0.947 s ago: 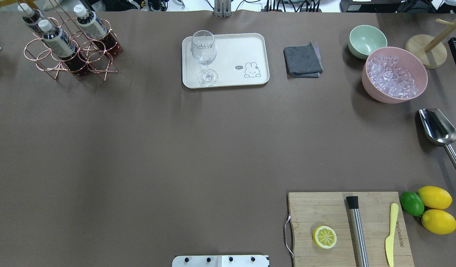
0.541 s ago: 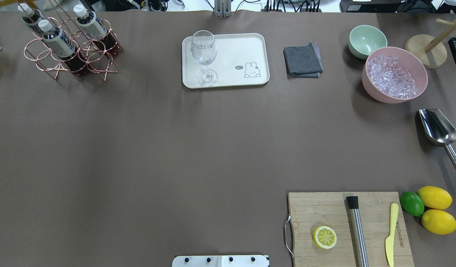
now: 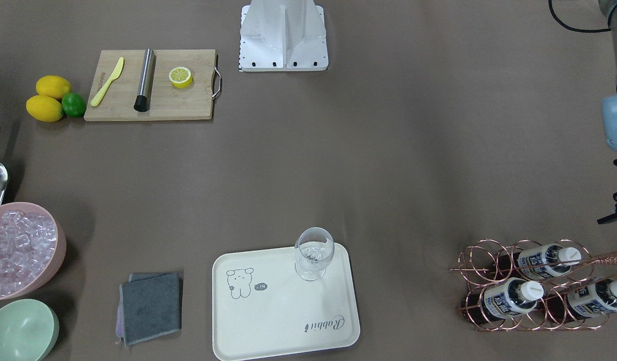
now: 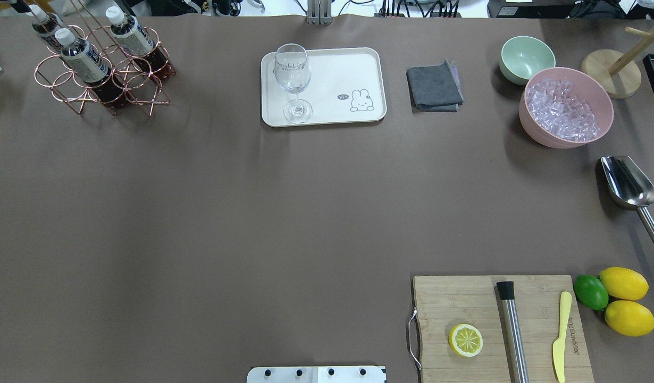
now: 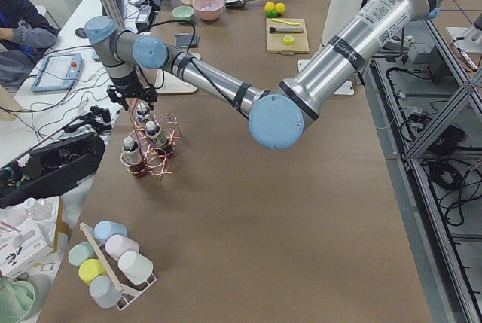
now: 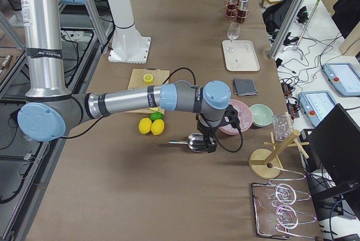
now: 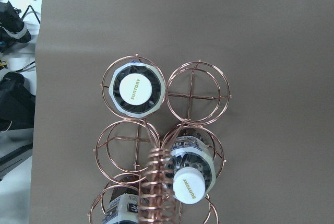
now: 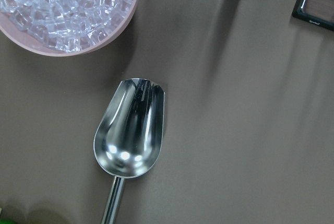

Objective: Take tea from basket to plate

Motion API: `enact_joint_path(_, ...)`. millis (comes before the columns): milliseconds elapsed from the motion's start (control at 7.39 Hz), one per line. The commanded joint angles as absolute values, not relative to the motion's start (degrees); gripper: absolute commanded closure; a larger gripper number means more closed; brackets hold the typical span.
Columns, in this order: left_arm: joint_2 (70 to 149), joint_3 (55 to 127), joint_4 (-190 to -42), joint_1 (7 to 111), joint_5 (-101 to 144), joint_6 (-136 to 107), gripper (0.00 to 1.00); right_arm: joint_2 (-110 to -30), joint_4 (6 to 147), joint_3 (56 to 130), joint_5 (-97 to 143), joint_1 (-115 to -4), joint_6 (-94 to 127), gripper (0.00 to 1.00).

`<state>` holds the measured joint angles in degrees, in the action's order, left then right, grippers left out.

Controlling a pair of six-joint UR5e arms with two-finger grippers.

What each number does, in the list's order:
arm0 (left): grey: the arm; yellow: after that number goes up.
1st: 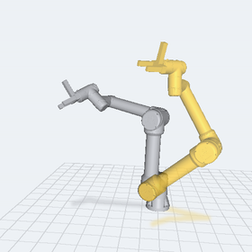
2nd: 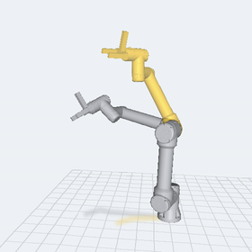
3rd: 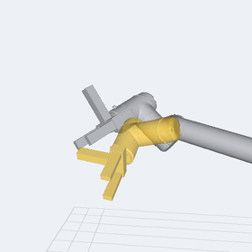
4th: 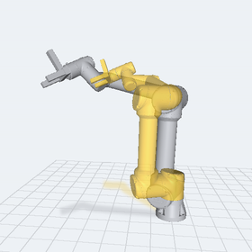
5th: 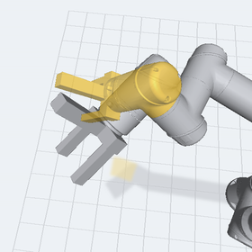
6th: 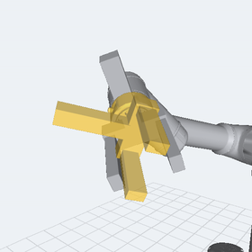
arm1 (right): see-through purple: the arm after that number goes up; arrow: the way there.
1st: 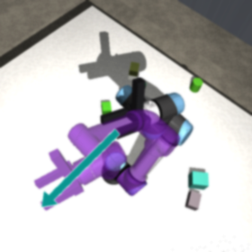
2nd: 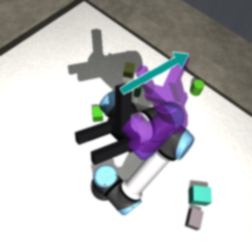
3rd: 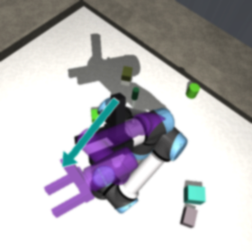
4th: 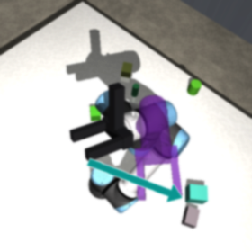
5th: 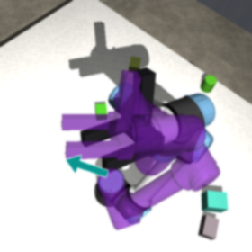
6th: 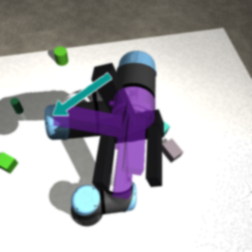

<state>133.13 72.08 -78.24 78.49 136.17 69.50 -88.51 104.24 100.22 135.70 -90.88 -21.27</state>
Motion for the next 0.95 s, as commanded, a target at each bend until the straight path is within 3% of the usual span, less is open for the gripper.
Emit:
enact_joint_path(0, 133.24, 71.98, -78.05, 78.49, 135.35, 69.79, 0.12, -88.51, 104.15, 100.2, 135.7, -90.88, -21.27, 0.0)
enact_joint_path(541, 135.26, 69.18, -78.13, 78.49, 134.65, 69.43, 0.13, -88.51, 104.15, 100.2, 135.7, -90.88, -21.27, 0.0)
enact_joint_path(677, 136.22, 68.04, -78.22, 78.49, 134.65, 69.43, 0.19, -88.42, 104.15, 100.2, 135.7, -90.88, -21.27, 0.0)
enact_joint_path(812, 136.32, 67.85, -78.14, 78.49, 134.56, 69.35, 0.35, -88.5, 104.15, 100.2, 135.7, -90.88, -21.27, 0.0)
